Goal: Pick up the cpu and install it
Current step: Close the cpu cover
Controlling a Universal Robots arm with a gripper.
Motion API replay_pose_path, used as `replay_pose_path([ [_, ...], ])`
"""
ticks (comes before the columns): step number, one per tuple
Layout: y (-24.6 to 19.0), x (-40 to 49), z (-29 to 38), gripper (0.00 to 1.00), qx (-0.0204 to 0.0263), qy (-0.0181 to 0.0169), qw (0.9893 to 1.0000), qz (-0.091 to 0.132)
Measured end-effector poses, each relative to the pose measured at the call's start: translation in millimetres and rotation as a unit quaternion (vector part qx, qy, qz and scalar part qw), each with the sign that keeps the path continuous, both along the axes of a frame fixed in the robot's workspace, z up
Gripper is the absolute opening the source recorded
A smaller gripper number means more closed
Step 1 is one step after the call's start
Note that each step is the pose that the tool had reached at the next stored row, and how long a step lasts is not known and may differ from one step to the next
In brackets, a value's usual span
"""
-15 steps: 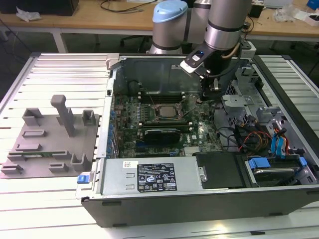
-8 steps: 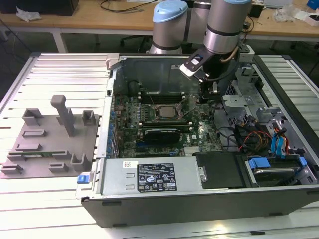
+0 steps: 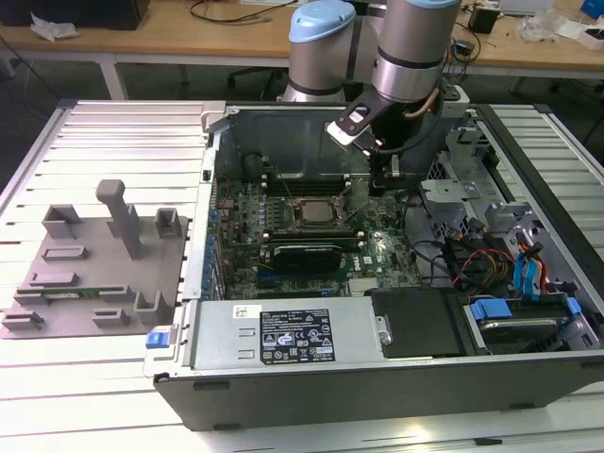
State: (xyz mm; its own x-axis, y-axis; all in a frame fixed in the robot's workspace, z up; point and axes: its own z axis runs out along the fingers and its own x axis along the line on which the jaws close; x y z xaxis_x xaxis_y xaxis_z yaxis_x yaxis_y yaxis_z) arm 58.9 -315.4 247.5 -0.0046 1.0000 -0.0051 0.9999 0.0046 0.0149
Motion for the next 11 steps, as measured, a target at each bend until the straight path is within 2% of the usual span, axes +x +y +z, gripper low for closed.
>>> replay_pose_path([
  [9,0.0,-32.2,0.8,0.11,0.0,-0.0124,0.9999,0.0],
  [11,0.0,-43.0,0.8,0.11,-0.0001,-0.0158,0.9999,0.0],
])
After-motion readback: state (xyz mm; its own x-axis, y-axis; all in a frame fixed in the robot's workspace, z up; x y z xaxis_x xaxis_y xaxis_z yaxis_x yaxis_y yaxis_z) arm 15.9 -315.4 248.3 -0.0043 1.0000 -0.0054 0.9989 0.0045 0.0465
